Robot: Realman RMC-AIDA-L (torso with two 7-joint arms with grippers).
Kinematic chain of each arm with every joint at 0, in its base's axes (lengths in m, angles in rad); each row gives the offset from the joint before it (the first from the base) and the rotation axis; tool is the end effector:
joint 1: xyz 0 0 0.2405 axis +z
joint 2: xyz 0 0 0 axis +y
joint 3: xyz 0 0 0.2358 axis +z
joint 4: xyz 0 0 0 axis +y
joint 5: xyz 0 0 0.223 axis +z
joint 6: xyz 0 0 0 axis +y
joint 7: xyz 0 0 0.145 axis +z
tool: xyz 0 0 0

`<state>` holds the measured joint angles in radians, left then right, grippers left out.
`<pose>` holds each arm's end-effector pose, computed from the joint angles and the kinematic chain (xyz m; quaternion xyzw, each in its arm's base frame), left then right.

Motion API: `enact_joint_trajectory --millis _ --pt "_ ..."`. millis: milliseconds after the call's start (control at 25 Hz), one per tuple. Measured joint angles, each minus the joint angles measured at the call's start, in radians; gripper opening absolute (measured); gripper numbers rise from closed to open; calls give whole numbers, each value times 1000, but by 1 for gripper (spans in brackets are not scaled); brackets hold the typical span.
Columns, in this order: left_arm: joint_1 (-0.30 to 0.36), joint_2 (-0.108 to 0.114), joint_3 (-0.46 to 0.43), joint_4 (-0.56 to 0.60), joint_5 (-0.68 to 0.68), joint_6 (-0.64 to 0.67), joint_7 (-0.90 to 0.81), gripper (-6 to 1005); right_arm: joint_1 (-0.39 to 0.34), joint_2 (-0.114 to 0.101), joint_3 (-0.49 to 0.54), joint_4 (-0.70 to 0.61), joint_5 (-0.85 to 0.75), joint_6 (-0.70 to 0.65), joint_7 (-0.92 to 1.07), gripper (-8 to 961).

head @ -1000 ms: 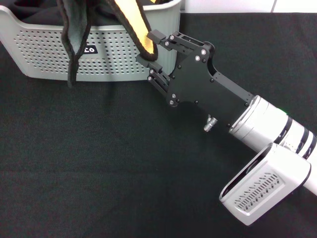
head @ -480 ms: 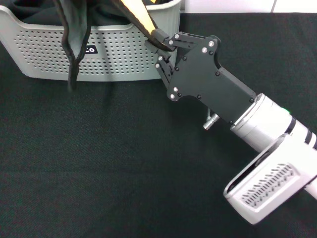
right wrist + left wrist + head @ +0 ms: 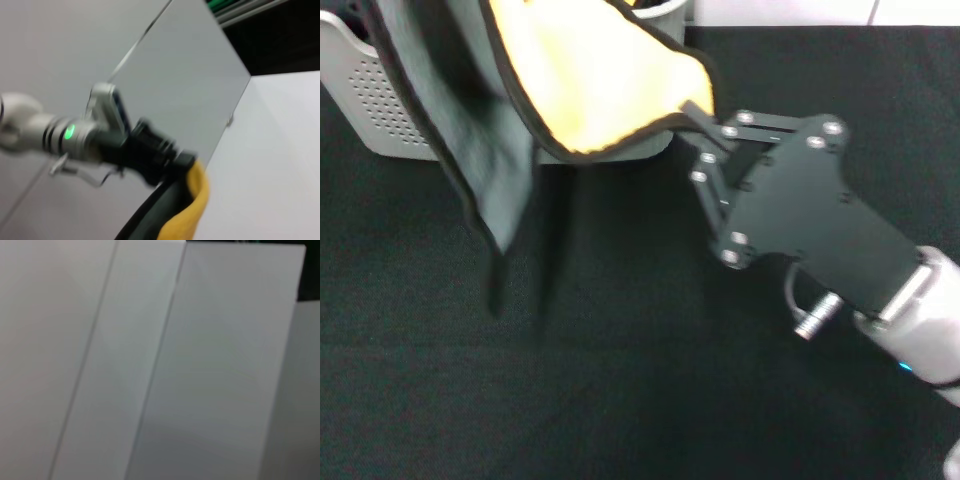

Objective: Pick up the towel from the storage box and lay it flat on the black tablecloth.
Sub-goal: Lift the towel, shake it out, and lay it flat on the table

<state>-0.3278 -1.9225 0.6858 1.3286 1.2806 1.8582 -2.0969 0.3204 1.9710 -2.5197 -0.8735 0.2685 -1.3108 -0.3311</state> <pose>-0.1623 0.2886 0.2136 -0.8751 -0.1608 -0.4383 0.1275 0.1216 0.2479 -0.0705 -0.7632 -0.1985 0.4706 0.3958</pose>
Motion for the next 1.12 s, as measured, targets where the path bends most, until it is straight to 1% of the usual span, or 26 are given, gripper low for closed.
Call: enact_joint_trajectory --millis 40,120,240,360,400,440,520,600,720,760,800,880,960,1120 --pt "4 17 0 -10 -3 29 -3 43 -17 -12 13 -20 -26 -8 32 8" --pt "1 43 0 -30 -13 86 -10 42 -86 -53 46 -89 -98 -32 86 3" --pt "0 82 2 -86 -54 157 -28 42 -174 -88 93 -169 -182 -58 110 3" --pt "20 121 29 -144 -100 173 -39 42 -251 -115 153 -243 -283 -70 194 3" --pt "28 137 52 -162 -110 174 -40 42 -284 -124 193 -265 -333 -79 269 3" --pt "33 148 80 -172 -112 175 -39 42 -296 -127 216 -272 -356 -84 314 3" --pt "38 166 136 -179 -113 176 -39 42 -329 -135 292 -286 -443 -102 475 3" --pt "40 182 210 -185 -111 177 -46 42 -347 -136 372 -285 -529 -127 635 3" --pt "35 197 299 -212 -105 177 -56 42 -363 -131 502 -270 -670 -185 866 3" --pt "31 199 324 -227 -104 177 -58 42 -369 -128 551 -267 -724 -208 941 3" --pt "26 201 351 -246 -103 177 -61 42 -371 -126 573 -266 -748 -218 974 3" --pt "16 203 387 -277 -95 178 -71 42 -377 -118 670 -265 -860 -260 1110 3" --pt "4 205 430 -306 -77 178 -81 42 -378 -109 732 -264 -935 -290 1182 3" --pt "-8 205 493 -323 -67 178 -92 42 -376 -83 843 -263 -1085 -354 1300 3"
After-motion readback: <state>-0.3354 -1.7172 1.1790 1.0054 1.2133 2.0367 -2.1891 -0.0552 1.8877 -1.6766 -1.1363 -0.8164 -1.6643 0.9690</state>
